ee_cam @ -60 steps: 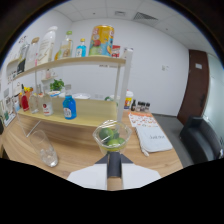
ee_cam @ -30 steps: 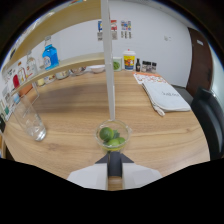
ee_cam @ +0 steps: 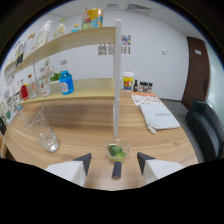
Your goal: Make me a cup of Mojito.
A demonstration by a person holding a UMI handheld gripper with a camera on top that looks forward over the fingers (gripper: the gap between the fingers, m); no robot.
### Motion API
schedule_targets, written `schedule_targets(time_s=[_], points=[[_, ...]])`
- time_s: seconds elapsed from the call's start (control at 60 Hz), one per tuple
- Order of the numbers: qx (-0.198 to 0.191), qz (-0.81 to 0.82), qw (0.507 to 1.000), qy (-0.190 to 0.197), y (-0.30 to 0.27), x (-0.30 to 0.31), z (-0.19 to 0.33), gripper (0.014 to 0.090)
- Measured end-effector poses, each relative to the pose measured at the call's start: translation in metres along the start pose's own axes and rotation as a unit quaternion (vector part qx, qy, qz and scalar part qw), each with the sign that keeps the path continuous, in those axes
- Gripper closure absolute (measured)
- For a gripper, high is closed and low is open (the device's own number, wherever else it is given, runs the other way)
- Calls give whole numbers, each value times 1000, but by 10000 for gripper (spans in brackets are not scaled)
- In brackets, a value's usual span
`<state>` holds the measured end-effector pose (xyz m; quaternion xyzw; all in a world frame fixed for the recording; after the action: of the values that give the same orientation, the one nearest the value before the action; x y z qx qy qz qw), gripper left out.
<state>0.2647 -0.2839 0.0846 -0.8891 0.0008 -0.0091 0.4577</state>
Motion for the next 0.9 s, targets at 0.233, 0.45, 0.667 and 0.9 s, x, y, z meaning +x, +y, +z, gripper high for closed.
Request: schedule_targets(time_s=[0.233, 0.45, 0.667, 0.9], points=[[54, 22, 998, -12, -40, -87, -67, 194], [70, 4, 997, -14, -35, -173, -92, 185], [74, 3, 997, -10, -44, -214, -90, 185], [109, 3, 994, -11, -101, -228, -76, 185]])
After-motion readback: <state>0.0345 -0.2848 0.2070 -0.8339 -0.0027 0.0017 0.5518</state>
